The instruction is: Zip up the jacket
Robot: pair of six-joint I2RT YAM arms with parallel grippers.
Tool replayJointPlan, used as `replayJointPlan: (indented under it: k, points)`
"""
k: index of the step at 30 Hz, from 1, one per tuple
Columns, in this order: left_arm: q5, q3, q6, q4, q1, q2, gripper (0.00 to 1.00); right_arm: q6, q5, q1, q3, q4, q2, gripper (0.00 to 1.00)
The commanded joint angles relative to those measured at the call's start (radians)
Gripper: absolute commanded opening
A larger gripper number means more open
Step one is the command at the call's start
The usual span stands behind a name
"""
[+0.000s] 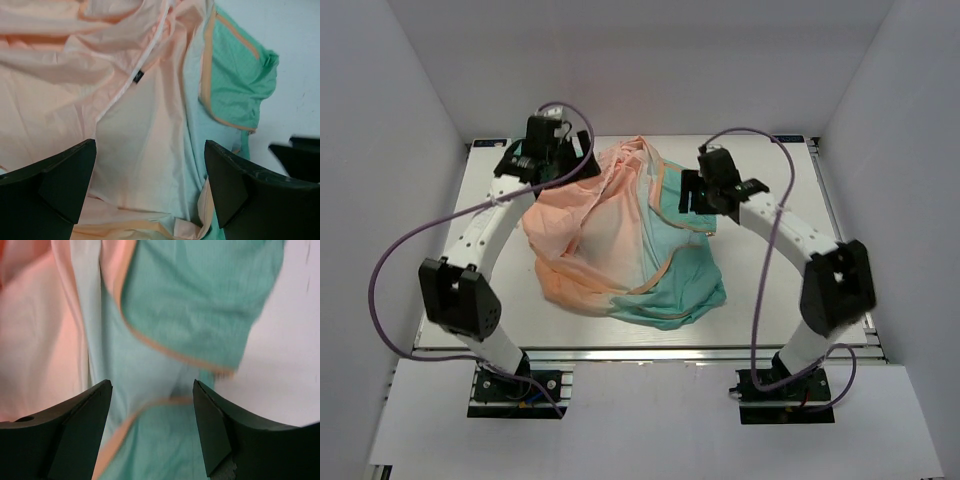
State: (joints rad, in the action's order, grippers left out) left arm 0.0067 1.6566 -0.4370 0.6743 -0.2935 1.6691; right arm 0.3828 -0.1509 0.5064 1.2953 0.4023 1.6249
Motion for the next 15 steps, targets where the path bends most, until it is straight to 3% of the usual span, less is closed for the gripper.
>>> replayJointPlan:
  k: [1,5,11,13,15]
  points:
    - [-0.008,-0.229,-0.066,0.056,-0.009,-0.074,0.98,-0.126,0.032,-0.043,0.212,-0.046,0.191,0.72]
    - [-0.007,-0.485,-0.179,0.051,-0.027,-0.19,0.98,-0.147,0.059,-0.071,0.445,-0.005,0.441,0.7]
    - [0.007,-0.664,-0.259,0.038,-0.029,-0.261,0.98,-0.139,0.08,-0.081,0.683,0.074,0.691,0.7]
    - [0.007,-0.692,-0.261,0.013,-0.029,-0.235,0.98,-0.131,0.094,-0.081,0.661,0.086,0.704,0.67]
    - [0.01,-0.684,-0.253,-0.025,-0.029,-0.163,0.98,-0.113,0.099,-0.081,0.52,0.04,0.643,0.67]
